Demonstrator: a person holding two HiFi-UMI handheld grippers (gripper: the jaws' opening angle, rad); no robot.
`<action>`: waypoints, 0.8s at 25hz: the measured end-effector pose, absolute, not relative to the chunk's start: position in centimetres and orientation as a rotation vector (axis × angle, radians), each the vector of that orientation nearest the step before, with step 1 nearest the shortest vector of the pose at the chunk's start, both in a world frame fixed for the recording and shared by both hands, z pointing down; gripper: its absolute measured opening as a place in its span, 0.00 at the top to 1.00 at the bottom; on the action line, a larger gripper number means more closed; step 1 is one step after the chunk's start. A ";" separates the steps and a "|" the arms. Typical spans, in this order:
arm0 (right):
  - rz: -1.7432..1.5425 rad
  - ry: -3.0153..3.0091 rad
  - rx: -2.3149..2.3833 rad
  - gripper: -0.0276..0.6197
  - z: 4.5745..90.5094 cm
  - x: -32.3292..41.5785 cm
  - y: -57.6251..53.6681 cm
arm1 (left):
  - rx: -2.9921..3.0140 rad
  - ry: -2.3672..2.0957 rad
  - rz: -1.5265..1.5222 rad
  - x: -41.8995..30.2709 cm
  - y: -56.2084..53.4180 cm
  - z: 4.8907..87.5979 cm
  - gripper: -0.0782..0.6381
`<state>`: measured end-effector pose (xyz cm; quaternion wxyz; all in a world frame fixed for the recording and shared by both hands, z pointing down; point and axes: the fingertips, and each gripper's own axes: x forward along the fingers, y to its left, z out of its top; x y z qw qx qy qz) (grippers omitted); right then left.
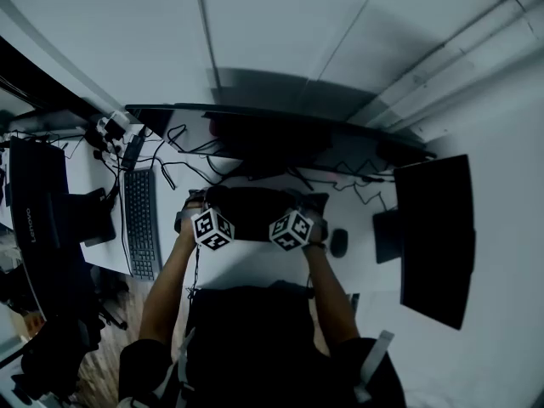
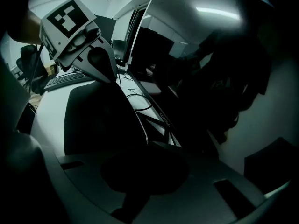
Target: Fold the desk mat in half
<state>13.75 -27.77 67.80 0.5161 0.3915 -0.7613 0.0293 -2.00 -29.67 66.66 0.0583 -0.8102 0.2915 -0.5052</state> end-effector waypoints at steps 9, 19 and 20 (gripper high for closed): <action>0.111 -1.795 0.990 0.93 70.4 14.2 -30.6 | -2.465 0.899 -1.530 -1.7 -32.7 69.2 0.87; 0.120 -1.765 1.027 0.93 73.2 14.4 -33.1 | -2.474 0.961 -1.528 -1.3 -35.5 72.3 0.87; 0.120 -1.763 1.028 0.93 73.4 14.4 -33.2 | -2.478 0.967 -1.532 -1.3 -35.6 72.6 0.87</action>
